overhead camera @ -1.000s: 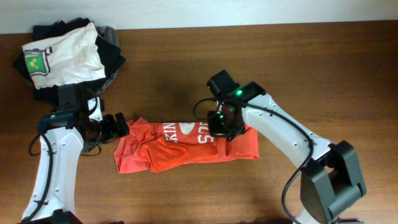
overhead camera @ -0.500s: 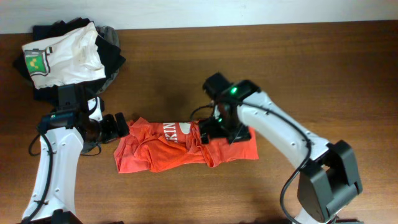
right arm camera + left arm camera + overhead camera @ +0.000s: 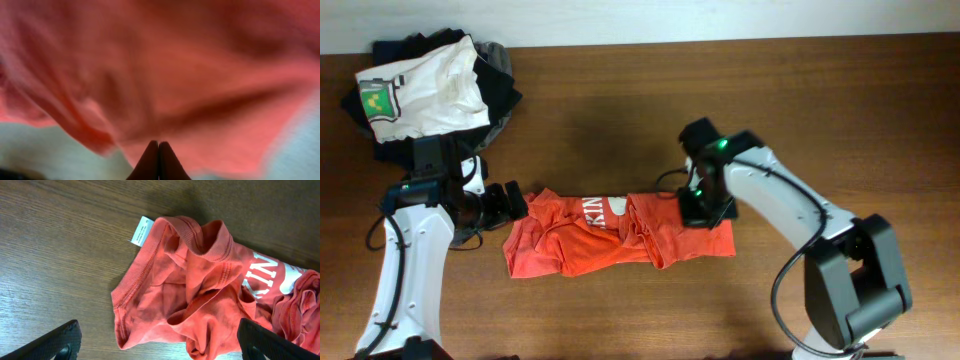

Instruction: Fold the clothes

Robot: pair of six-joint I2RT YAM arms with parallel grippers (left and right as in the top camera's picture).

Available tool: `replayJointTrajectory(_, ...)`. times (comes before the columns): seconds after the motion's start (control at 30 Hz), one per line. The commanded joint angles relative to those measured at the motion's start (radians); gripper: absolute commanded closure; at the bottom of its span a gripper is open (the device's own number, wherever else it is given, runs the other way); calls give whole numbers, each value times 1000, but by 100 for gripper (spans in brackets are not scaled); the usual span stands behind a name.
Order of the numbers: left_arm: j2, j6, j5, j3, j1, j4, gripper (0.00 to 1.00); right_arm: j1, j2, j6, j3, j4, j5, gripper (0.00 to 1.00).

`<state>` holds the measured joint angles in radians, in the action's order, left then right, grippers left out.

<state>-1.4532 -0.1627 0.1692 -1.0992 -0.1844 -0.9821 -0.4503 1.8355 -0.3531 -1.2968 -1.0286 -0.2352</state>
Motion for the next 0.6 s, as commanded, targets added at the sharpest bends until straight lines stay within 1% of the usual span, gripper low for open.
replayJointTrajectory(0.0,-7,-8,11,5,3,2,1,-87,1,-42,67,100,-83,96)
replayJointTrajectory(0.03,-7,-8,11,5,3,2,1,-105,3,-60,77,124,-83,95)
replayJointTrajectory(0.13,-7,-8,11,5,3,2,1,-174,18,-150,118,224,-56,87)
replayJointTrajectory(0.17,-7,-8,11,5,3,1,1,-189,27,-178,126,243,-42,87)
replayJointTrajectory(0.23,-7,-8,11,5,3,2,1,-219,68,-206,131,291,-43,87)
replayJointTrajectory(0.33,-7,-8,11,5,3,1,1,-250,119,-206,130,394,-128,87)
replayJointTrajectory(0.4,-7,-8,11,5,3,2,1,-256,120,-206,128,431,-187,91)
replayJointTrajectory(0.47,-7,-8,11,5,3,2,1,-255,106,-206,90,426,-234,96)
replayJointTrajectory(0.5,-7,-8,11,5,3,2,1,-255,99,-206,70,409,-237,96)
replayJointTrajectory(0.53,-7,-8,10,5,3,2,1,-255,85,-200,33,365,-233,95)
replayJointTrajectory(0.57,-7,-8,10,5,3,2,1,-254,75,-186,-2,315,-229,90)
